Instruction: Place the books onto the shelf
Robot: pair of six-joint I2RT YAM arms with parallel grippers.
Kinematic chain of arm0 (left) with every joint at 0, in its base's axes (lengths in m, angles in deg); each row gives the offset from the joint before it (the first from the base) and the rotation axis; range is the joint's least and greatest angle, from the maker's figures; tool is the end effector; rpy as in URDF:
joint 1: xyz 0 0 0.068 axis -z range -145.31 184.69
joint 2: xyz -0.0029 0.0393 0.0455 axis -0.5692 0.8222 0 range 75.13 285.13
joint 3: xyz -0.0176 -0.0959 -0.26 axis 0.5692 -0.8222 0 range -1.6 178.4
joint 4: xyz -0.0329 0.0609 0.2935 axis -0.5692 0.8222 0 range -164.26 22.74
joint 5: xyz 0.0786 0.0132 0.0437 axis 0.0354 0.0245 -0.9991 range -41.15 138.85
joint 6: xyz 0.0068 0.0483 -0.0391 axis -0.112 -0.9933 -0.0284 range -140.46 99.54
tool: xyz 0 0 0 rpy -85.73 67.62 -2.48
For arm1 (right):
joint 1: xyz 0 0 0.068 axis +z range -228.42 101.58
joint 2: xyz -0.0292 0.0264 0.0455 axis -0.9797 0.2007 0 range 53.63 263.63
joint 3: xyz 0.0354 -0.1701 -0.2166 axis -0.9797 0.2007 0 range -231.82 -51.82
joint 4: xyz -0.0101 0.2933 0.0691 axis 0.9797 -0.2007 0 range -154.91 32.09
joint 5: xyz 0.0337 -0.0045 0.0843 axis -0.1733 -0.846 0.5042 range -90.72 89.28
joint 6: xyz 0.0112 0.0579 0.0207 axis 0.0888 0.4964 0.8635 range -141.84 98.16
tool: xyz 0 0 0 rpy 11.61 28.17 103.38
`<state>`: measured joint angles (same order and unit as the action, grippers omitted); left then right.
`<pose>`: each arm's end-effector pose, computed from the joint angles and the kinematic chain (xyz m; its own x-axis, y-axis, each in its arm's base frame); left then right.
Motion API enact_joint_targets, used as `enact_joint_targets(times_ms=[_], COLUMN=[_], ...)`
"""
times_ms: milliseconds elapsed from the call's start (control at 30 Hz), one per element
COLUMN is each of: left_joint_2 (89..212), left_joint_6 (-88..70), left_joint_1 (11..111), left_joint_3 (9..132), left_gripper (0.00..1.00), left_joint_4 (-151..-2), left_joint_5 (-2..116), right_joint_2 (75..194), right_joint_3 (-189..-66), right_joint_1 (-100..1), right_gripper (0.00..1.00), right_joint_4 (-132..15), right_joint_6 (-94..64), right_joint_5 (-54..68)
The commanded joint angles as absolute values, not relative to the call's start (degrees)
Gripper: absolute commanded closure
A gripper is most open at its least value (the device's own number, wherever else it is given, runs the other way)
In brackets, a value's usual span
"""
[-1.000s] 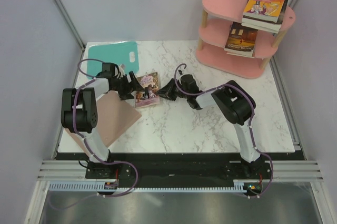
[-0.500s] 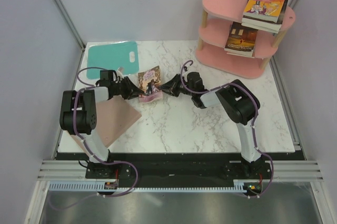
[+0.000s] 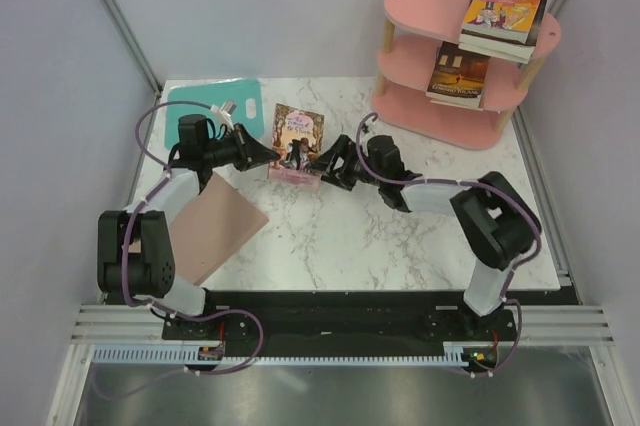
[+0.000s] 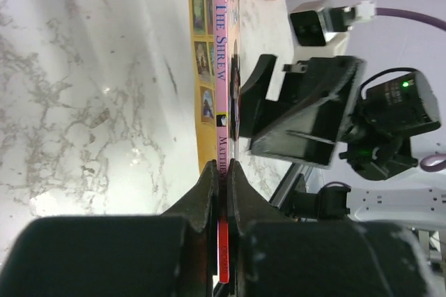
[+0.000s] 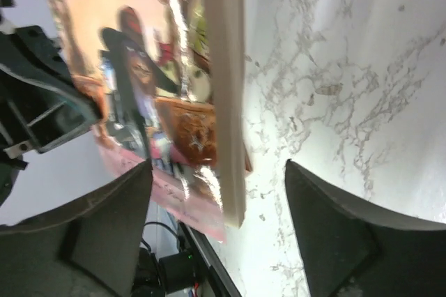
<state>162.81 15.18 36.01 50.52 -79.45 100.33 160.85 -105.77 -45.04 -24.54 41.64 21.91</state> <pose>0.3663 -0.0457 0.2116 -0.8124 -0.3444 -0.4706 0.2654 0.5001 -0.8243 0.3494 0.2521 0.1359 -0.8517 0.4278 -0.3027 -0.1074 0.4228 0.8999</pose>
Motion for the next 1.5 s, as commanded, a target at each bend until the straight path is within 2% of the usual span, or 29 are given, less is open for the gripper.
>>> enact_joint_targets(times_ms=[0,167,467,700,800,967,1000,1033,1100,1133,1167,1333,1467], left_joint_2=[159.4,157.8,155.1,160.8,162.7,163.2,163.1,163.1,162.3,161.9,161.4,159.2,158.8], left_joint_6=[16.1,23.2,39.7,61.4,66.5,65.2,64.0,63.0,58.3,56.1,53.7,41.4,35.1], left_joint_1=[35.7,35.8,37.1,38.0,38.4,38.7,38.7,38.7,38.7,38.6,38.6,38.6,38.6], left_joint_3=[49.6,44.7,41.1,39.7,39.7,40.1,40.1,40.2,41.1,41.5,42.0,44.9,46.5], left_gripper=[0.98,0.98,0.98,0.98,0.98,0.98,0.98,0.98,0.98,0.98,0.98,0.98,0.98], left_joint_4=[-83.5,-96.3,-118.7,-149.8,-153.9,-152.8,-152.0,-151.1,-145.1,-142.6,-135.6,-121.4,-112.4], left_joint_5=[107.2,114.0,119.9,122.1,121.5,121.3,121.3,121.2,121.2,121.1,121.1,120.9,119.8], right_joint_2=[147.6,138.6,130.3,128.5,129.6,131.4,131.5,131.6,131.0,130.5,128.8,121.5,119.5], right_joint_3=[-102.8,-98.4,-93.9,-91.3,-92.9,-95.2,-95.4,-95.7,-95.6,-95.2,-95.0,-94.4,-96.0], right_joint_1=[-45.1,-44.9,-42.7,-40.6,-38.2,-34.7,-34.4,-33.9,-33.6,-33.2,-33.2,-32.9,-32.9], right_gripper=[0.12,0.02,0.02,0.02,0.02,0.03,0.05,0.18,0.37,0.59,0.63,0.88,0.97], right_joint_4=[-32.9,-34.7,-35.1,-28.6,-27.0,-24.9,-24.8,-24.8,-25.6,-26.5,-28.5,-37.4,-44.8], right_joint_6=[32.9,32.3,30.7,31.9,31.8,32.8,33.0,33.1,33.4,33.4,33.3,30.5,29.0], right_joint_5=[14.9,13.7,12.3,11.7,11.1,10.0,10.0,10.3,10.2,9.5,7.8,0.0,-3.6])
